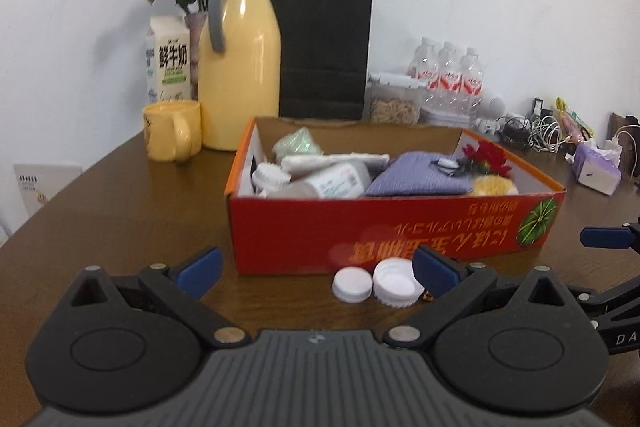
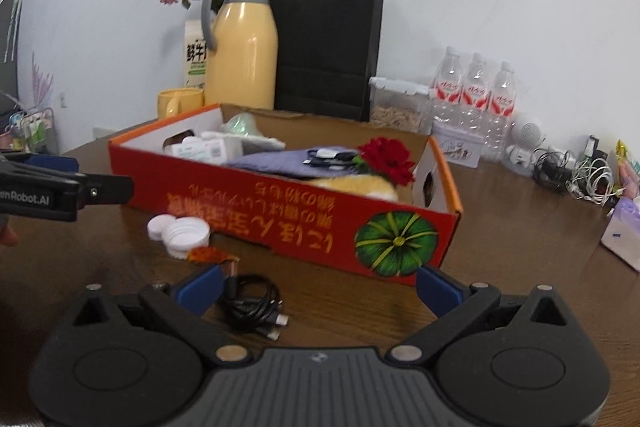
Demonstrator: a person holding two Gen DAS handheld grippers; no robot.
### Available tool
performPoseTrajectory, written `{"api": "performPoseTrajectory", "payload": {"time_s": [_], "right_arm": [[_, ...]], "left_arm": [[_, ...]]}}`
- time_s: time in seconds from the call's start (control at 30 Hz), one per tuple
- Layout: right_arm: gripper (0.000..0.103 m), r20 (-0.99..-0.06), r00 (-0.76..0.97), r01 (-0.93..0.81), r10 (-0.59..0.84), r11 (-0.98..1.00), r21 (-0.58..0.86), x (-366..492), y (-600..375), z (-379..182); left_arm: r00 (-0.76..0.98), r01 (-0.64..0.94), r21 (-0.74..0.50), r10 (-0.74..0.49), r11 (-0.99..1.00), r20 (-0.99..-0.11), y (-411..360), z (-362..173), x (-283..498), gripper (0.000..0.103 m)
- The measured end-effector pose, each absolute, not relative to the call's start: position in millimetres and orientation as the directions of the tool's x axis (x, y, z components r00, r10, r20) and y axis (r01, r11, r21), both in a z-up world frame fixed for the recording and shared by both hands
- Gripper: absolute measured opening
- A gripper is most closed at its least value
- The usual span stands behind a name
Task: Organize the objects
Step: 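Move both tools back toward the remaining caps and second black cable on the table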
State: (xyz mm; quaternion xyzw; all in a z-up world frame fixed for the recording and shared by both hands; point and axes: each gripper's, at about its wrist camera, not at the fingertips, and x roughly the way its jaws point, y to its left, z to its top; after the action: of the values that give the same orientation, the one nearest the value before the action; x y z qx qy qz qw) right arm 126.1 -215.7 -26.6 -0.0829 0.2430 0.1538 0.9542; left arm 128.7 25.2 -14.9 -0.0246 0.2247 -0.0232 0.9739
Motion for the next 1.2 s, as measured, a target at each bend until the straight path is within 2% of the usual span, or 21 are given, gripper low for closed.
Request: {"api": "performPoseTrajectory", "payload": {"time_s": [0.5,0.67,0.7,0.77,0.8,0.87,0.93,1.2], "right_arm": [[0.101,-0.607,0.752,-0.365,0.259,0.929,-0.055,145,-190,-43],[0.093,-0.622,0.737,-0.365,0.265,0.93,-0.036,150,-186,-45],[0.092,-0.621,0.737,-0.364,0.266,0.931,-0.033,150,-186,-45],[0.076,-0.615,0.737,-0.367,0.281,0.93,-0.015,150,-187,-45],[0.072,-0.613,0.734,-0.371,0.292,0.929,-0.001,150,-188,-44],[0.053,-0.608,0.732,-0.378,0.309,0.926,0.017,150,-189,-44],[0.043,-0.601,0.735,-0.383,0.314,0.923,0.014,149,-189,-43],[0.043,-0.577,0.755,-0.375,0.311,0.927,0.009,144,-191,-40]], "left_arm": [[0.856,0.033,-0.028,-0.043,0.999,-0.515,20,-28,138,0.103],[0.848,0.034,-0.022,-0.041,0.999,-0.528,19,-31,139,0.103],[0.847,0.033,-0.021,-0.039,0.999,-0.531,19,-31,139,0.103],[0.845,0.031,-0.02,-0.037,0.999,-0.534,19,-31,140,0.103],[0.843,0.03,-0.02,-0.036,0.999,-0.536,18,-32,140,0.103],[0.841,0.027,-0.017,-0.032,0.999,-0.54,18,-32,141,0.103],[0.84,0.025,-0.015,-0.029,1.0,-0.542,18,-33,142,0.103],[0.831,-0.002,-0.007,-0.003,1.0,-0.556,18,-35,144,0.103]]}}
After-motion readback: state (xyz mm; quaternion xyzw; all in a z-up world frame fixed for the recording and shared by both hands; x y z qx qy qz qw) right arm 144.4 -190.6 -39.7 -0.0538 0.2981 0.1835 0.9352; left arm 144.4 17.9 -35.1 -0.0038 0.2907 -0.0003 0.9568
